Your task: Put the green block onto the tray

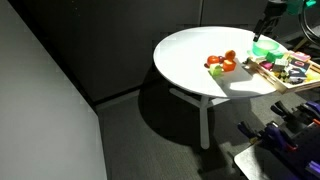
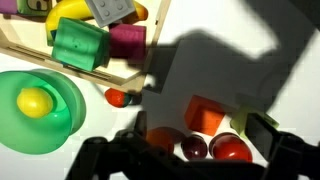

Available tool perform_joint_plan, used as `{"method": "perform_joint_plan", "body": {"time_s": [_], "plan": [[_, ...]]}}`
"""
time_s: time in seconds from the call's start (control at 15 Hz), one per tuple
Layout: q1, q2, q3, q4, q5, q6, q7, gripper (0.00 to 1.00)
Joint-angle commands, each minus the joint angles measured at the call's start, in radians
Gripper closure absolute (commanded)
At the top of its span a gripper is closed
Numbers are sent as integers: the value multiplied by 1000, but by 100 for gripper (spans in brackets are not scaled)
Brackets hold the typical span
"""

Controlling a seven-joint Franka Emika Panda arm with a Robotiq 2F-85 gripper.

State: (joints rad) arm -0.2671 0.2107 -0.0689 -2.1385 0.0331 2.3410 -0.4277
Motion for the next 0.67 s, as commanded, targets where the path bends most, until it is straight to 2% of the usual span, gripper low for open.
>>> {"method": "perform_joint_plan", "body": {"time_s": [0.0,0.4,0.6], "plan": [[33,-84,-18,-42,16,-73,57,0],[76,-146,-27,-35,1,-234,170,0],[94,-183,-26,-59,3,-232,204,0]]}}
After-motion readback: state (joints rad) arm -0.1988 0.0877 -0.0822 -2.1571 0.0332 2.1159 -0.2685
